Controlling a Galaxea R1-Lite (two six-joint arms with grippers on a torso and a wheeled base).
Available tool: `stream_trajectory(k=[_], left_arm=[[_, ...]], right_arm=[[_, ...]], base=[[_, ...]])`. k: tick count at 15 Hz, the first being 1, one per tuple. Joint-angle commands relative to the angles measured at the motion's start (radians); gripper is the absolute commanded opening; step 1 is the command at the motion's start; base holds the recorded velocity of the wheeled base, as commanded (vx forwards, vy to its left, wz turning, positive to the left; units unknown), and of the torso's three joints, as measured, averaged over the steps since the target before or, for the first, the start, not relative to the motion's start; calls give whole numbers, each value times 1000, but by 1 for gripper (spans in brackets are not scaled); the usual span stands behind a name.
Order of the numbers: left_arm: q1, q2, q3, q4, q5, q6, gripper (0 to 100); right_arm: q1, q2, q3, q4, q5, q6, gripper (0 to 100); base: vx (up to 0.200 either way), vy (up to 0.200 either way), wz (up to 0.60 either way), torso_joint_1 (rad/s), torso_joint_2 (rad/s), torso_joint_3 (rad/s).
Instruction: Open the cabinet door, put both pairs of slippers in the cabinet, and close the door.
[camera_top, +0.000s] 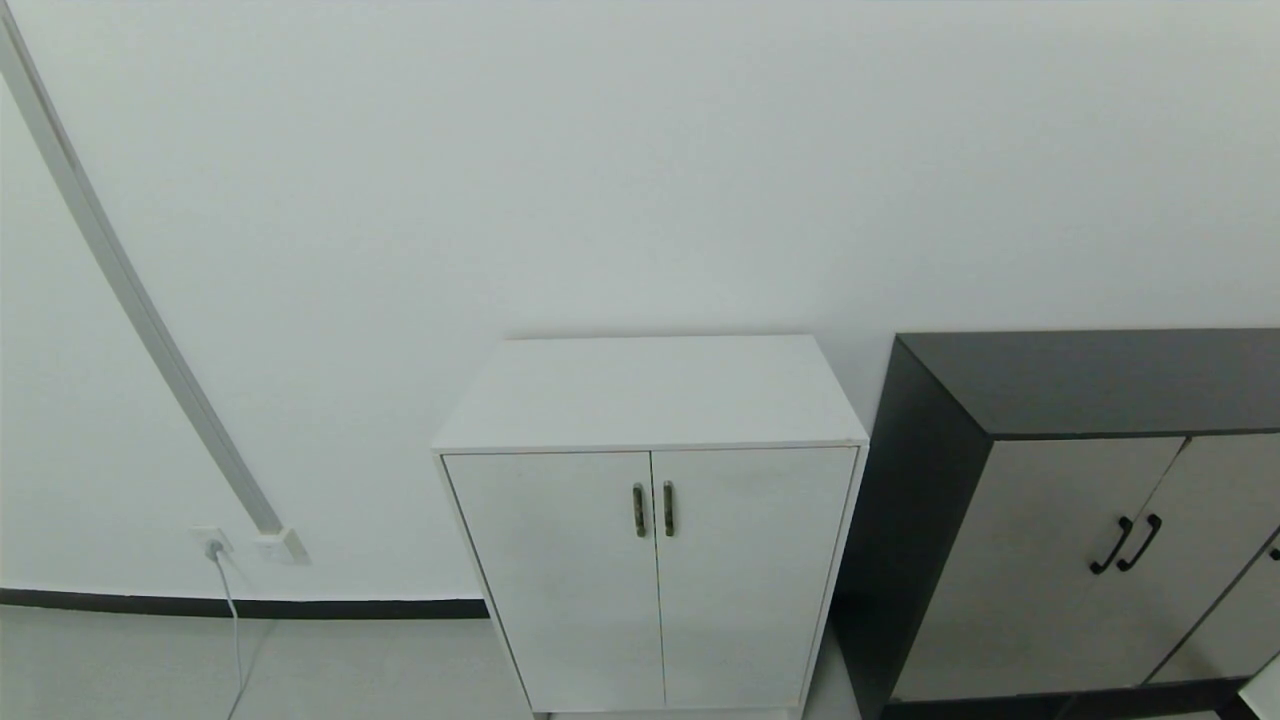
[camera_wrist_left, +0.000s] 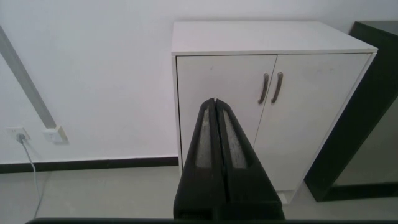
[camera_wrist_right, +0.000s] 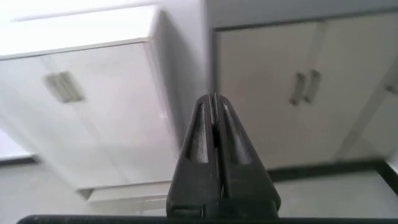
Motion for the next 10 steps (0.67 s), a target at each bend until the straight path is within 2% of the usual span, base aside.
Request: stream_trajectory(k=[1, 3, 10], left_arm=[[0, 1, 0, 0, 0, 0, 0], [0, 1, 0, 0, 0, 0, 0], [0, 1, 0, 0, -2, 2, 0]], right_arm=[[-6, -50, -2, 1, 0, -6, 0], [-6, -48, 0, -4, -51, 19, 0], [-8, -48, 0, -2, -49, 12, 0]], base=[[0, 0, 0, 0, 0, 0], [0, 0, 0, 0, 0, 0], [0, 0, 0, 0, 0, 0]])
